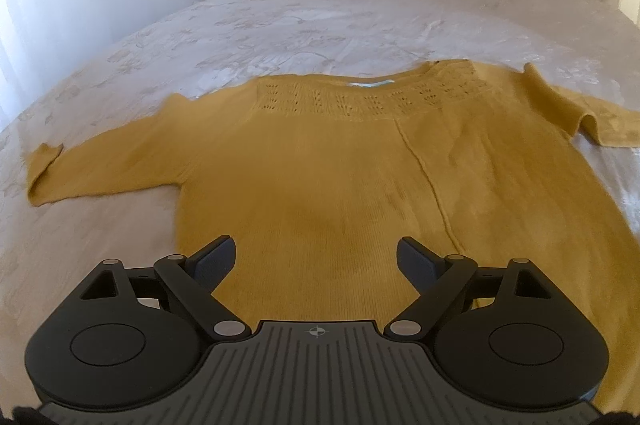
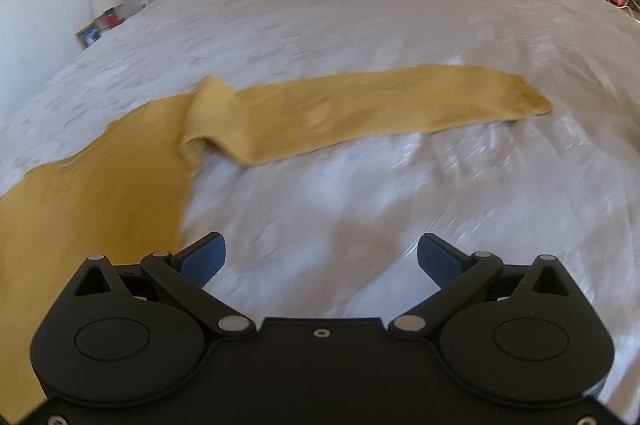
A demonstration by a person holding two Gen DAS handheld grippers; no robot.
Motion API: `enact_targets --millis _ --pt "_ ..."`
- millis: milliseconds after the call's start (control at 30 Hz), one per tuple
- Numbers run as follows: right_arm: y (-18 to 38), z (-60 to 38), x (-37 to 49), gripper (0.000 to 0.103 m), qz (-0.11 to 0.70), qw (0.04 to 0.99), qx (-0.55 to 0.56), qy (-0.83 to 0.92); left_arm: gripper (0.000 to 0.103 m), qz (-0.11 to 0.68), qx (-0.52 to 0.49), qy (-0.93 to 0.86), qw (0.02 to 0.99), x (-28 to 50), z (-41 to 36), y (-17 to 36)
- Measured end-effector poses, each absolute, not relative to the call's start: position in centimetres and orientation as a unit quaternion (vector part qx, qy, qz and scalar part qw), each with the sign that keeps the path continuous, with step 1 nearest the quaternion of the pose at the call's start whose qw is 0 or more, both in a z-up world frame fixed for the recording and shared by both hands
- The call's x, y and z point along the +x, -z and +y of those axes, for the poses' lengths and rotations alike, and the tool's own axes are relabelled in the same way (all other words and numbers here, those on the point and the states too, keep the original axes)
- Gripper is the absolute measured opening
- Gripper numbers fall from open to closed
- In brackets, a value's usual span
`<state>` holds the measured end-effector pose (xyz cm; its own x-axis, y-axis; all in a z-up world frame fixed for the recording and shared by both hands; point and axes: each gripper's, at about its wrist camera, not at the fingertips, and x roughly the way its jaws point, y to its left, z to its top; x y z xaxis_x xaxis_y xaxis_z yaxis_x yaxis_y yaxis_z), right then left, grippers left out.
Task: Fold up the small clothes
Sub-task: 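Reach the right tool to the sleeve cuff and close on it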
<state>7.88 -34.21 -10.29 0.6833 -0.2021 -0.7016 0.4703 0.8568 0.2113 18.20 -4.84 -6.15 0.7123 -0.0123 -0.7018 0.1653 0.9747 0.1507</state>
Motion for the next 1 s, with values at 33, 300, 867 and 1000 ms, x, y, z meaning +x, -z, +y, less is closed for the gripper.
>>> enact_targets --millis 33,300,867,1000 --pt "10.4 -34.9 8.1 0.102 0.35 0.896 0.193 0.192 0.088 0.377 0.1 0.049 0.919 18.6 -4.9 6.3" --pt "11.2 -40.3 10.0 0.085 0.351 0.887 0.215 0.208 0.088 0.383 0.101 0.044 0.917 21.0 -5.0 7.5" --pt "13.9 -48.9 12.7 0.082 0.287 0.84 0.367 0.277 0.089 0.399 0.11 0.061 0.908 23.6 -4.3 10.1" --pt "13.9 -49.9 13.6 0.015 0.291 0.837 0.369 0.28 0.089 0.396 0.099 0.065 0.91 23.5 -3.4 9.5"
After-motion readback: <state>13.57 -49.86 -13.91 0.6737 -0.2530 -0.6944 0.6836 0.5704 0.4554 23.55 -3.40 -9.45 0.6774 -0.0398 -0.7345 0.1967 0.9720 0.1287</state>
